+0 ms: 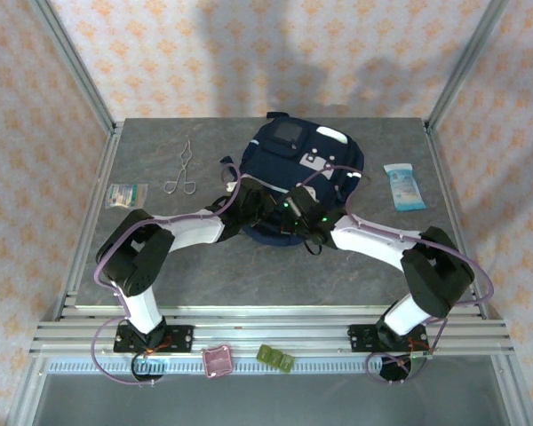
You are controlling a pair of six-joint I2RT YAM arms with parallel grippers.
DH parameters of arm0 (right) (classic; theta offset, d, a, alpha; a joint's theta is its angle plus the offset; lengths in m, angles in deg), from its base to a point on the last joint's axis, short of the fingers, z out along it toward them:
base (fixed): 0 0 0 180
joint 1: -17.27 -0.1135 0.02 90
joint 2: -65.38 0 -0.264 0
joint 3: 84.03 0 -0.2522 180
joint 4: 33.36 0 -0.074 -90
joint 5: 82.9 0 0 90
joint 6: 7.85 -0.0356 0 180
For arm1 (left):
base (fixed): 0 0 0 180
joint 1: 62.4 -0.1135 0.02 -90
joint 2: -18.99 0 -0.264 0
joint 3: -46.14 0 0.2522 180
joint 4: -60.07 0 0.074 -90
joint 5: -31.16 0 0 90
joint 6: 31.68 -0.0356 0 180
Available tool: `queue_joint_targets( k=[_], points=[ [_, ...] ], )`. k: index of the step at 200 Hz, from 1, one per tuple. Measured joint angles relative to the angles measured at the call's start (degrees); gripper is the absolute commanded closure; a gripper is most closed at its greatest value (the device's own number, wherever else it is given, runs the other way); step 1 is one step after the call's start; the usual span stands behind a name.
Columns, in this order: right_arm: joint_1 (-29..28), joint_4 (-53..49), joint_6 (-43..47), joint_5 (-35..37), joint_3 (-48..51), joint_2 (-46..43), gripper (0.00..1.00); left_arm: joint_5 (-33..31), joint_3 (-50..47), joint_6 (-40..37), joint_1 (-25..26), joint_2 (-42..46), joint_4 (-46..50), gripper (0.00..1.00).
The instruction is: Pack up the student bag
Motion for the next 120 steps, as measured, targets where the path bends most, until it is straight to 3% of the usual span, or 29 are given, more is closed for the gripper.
queue_joint_targets(
  k=[73,120],
  points=[
    [4.35,-3.98,-0.17,4.44,3.82,-2.93,1.0,1.7,-0.04,-1.4,-2.49,0.26,0.0,1.0],
    [10.29,-4.68,-1.57,6.47,4.07,-4.0,1.0,1.88,-0.02,-3.48,-3.37,0.26,0.11,1.0]
  ],
)
